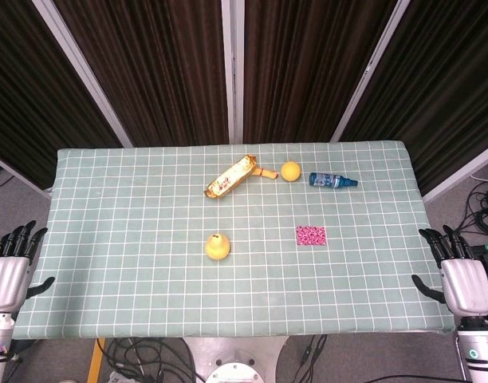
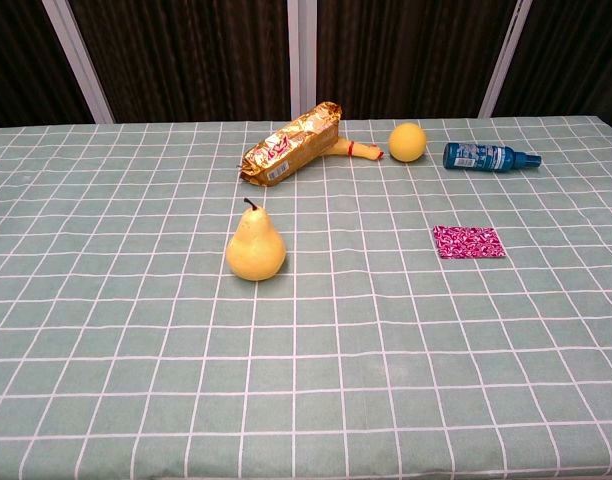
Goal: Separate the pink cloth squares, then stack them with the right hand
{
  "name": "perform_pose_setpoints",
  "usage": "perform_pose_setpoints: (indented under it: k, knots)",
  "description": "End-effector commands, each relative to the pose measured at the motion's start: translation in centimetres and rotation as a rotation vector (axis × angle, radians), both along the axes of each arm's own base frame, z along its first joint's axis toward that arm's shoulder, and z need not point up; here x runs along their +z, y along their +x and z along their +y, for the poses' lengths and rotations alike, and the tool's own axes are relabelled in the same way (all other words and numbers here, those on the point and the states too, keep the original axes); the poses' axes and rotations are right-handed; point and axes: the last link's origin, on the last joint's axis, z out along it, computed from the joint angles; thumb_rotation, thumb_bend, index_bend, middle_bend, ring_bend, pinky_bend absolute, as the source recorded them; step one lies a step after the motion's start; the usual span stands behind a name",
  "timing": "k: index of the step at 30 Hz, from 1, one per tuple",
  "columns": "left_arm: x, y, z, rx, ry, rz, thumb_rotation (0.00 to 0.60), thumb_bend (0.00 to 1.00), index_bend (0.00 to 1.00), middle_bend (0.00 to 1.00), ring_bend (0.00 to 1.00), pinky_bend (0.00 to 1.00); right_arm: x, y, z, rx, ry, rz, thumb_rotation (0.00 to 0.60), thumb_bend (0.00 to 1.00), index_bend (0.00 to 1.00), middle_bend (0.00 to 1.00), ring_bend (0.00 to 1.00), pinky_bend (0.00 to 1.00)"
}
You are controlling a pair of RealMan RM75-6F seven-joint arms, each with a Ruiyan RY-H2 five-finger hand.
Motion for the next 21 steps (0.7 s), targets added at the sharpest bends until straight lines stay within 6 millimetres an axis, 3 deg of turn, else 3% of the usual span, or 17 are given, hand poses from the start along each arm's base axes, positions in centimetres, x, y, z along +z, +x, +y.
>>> perform_pose_setpoints:
  k: [1,21]
  knots:
    - [-0.01,0.02,-0.07,-0.014,0.007,-0.002,0.6,0.0,0.18,0.16,0.11,0.16,-0.01,-0.02,0.1,-0.002,0.002,-0.001,0.575,0.13,0.13,0.14,0.01,0.13]
    - [-0.04,0.03,-0.23,0.01,-0.026,0.003,0.6,0.0,0.18,0.16,0.11,0.16,-0.28,-0.07,0.16,0.004,0.013,-0.003,0.572,0.13,0.13,0.14,0.01,0.13]
